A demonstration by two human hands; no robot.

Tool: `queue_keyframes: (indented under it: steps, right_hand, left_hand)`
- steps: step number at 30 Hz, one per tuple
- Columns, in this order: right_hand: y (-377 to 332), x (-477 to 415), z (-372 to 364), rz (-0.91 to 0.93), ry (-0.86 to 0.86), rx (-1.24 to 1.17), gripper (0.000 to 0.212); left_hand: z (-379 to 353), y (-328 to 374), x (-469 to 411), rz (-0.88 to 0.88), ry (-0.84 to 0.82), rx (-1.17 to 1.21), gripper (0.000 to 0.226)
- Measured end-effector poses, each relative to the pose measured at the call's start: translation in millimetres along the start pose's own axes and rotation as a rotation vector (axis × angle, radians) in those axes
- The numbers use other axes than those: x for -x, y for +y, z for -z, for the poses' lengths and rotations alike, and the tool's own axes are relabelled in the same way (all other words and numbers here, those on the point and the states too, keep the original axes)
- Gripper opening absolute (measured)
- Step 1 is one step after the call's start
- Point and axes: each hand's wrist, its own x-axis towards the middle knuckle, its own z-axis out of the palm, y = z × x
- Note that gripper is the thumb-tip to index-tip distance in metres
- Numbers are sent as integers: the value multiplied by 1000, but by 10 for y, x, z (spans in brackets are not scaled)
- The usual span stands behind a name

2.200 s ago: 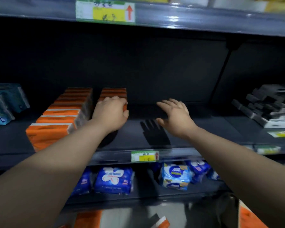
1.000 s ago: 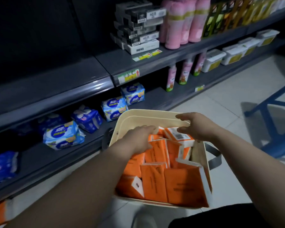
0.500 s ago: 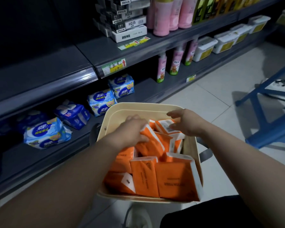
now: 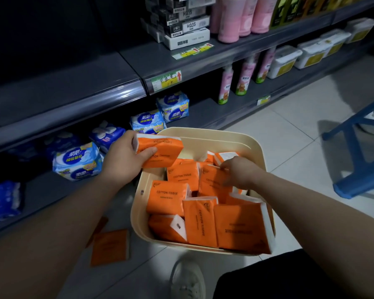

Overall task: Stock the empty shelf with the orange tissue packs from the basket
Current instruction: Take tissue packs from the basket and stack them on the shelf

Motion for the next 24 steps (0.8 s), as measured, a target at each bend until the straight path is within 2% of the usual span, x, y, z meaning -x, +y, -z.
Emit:
queue_keyframes:
  steps: [3, 8, 12, 16, 19, 24]
  right_hand:
    - [-64, -37, -34, 10, 8, 80, 46]
    - [-197, -6, 184, 46, 126, 33, 50]
    - [-422, 93, 454, 125, 341, -5, 21]
    - [-747, 223, 662, 242, 505, -110, 36]
    - [-1055, 303, 765, 315, 554, -176, 42]
    - [-1677, 386, 883, 426, 601, -286, 43]
  left_hand:
    - [30, -39, 25, 9, -11, 32, 34]
    - [141, -51, 23, -13, 27, 9, 33]
    - [410, -23, -16, -36, 77, 42, 35]
    - [834, -31, -22, -77, 132, 39, 36]
    - [1220, -106, -11, -66, 173, 19, 33]
    - [1906, -319, 53, 3, 291, -46, 40]
